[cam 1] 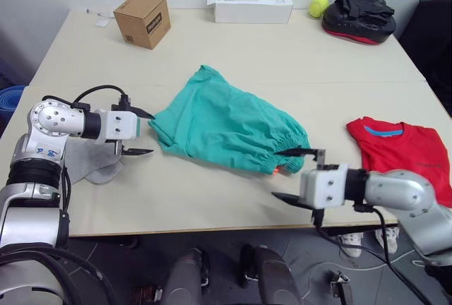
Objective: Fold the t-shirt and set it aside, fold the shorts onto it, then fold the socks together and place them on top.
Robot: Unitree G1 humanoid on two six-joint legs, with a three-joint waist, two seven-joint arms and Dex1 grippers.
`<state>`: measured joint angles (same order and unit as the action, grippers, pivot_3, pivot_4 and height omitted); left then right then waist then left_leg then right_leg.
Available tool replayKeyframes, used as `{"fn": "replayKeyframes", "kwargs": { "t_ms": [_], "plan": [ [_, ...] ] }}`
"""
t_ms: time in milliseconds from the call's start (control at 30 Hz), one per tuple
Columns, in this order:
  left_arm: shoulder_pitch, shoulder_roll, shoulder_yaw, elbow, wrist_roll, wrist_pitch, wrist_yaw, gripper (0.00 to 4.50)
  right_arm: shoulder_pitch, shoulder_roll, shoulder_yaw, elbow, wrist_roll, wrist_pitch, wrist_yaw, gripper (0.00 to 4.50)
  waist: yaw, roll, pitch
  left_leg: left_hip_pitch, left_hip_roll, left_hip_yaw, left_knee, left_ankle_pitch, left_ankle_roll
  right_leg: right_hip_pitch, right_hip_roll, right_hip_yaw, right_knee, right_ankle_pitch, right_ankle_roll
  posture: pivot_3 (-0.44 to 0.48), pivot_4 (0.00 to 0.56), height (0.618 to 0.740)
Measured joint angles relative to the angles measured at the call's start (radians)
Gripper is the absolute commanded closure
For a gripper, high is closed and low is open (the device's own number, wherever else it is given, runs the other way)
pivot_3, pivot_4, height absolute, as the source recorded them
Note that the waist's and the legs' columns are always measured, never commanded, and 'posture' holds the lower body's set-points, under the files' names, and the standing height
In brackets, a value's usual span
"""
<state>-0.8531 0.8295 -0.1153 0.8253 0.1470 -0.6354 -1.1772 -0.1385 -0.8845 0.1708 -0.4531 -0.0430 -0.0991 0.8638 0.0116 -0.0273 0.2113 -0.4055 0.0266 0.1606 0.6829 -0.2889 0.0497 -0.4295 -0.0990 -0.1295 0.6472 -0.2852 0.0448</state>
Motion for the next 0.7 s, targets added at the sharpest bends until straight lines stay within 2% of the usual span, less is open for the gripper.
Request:
{"fn": "replayKeyframes", "kwargs": {
  "t_ms": [200,400,433,500,700],
  "plan": [
    [-0.029,-0.066,-0.053,0.022,0.056,-0.039,0.098,0.02,-0.103,0.092,0.096,0.166,-0.207,-0.147,-0.087,0.00,-0.008,0.000,0.000,0.000,0.000,0.001,0.000,0.000,0.000,0.000,0.001,-0.001,0.001,0.000,0.000,0.000,0.150,0.740],
    [-0.093,-0.089,-0.096,0.119,0.109,-0.086,0.167,0.02,-0.198,0.173,0.119,0.317,-0.326,-0.186,-0.172,0.00,-0.016,0.000,0.000,0.002,0.001,0.001,0.000,0.000,0.000,0.000,0.001,-0.001,0.002,0.000,0.000,0.000,0.150,0.740],
    [-0.110,-0.098,-0.103,0.144,0.121,-0.088,0.179,0.42,-0.213,0.183,0.125,0.343,-0.336,-0.199,-0.182,0.36,-0.016,0.000,-0.001,0.003,0.001,0.002,0.000,0.000,0.000,0.001,0.001,0.000,0.003,0.000,0.000,0.000,0.150,0.740],
    [-0.124,-0.110,-0.111,0.179,0.132,-0.084,0.182,0.92,-0.226,0.192,0.137,0.374,-0.344,-0.211,-0.189,0.87,-0.016,-0.001,-0.001,0.004,0.000,0.002,0.000,0.001,0.000,0.002,0.001,0.000,0.004,0.000,0.000,0.000,0.150,0.740],
    [-0.145,-0.124,-0.130,0.238,0.131,-0.076,0.145,2.87,-0.234,0.205,0.141,0.441,-0.345,-0.226,-0.186,2.95,-0.014,-0.001,-0.002,0.006,0.000,0.002,0.000,0.001,0.000,0.002,-0.001,0.001,0.006,0.000,0.000,0.000,0.150,0.740]
  ]
}}
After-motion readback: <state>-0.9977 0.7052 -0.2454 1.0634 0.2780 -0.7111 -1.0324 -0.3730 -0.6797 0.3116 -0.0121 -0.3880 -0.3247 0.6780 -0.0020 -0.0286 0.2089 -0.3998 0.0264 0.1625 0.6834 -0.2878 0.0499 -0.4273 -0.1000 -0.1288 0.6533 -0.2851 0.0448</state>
